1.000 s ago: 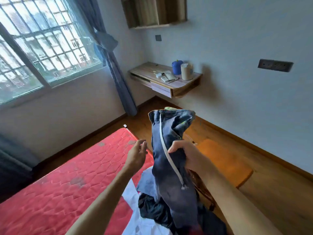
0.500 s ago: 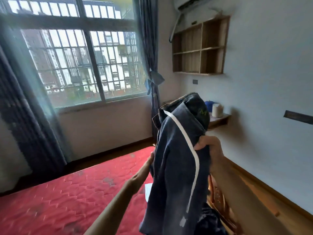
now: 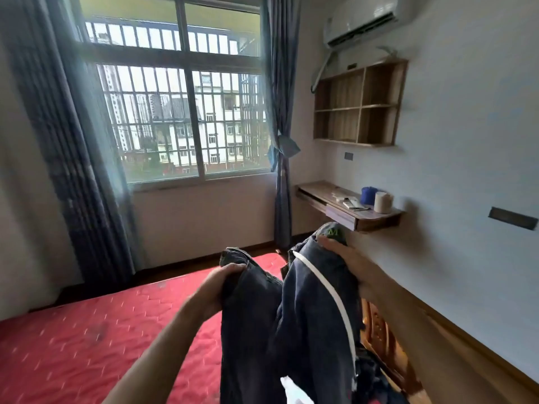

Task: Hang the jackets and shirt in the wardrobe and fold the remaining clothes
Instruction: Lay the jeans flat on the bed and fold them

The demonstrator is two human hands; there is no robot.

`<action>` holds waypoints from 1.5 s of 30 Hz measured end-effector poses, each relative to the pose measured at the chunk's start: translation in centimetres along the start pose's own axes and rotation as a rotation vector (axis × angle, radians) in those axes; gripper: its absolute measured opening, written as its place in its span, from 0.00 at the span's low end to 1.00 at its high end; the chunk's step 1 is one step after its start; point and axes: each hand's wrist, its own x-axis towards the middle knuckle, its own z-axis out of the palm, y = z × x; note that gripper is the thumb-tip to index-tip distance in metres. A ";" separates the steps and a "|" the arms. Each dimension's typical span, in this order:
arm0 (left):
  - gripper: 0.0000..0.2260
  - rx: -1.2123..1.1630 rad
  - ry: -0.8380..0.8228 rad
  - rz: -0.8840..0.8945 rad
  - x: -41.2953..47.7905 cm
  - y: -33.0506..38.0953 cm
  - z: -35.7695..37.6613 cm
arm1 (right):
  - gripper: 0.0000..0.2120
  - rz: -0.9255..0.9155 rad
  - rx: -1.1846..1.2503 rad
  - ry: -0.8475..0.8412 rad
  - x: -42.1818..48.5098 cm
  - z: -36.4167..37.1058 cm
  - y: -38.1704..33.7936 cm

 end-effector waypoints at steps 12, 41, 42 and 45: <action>0.10 -0.011 0.239 0.252 -19.5 -0.4 -10.5 | 0.04 -0.050 -0.164 0.226 -10.4 2.9 8.0; 0.31 0.175 0.178 -0.010 -41.8 -1.7 -42.0 | 0.08 0.081 -0.235 -0.250 -16.8 30.1 18.3; 0.27 0.167 0.224 0.011 -40.6 -1.9 -43.2 | 0.08 0.055 -0.272 -0.235 -15.3 31.1 19.2; 0.12 0.290 0.380 0.076 -35.9 -2.7 -46.8 | 0.08 0.007 -0.353 -0.223 -10.3 34.4 22.1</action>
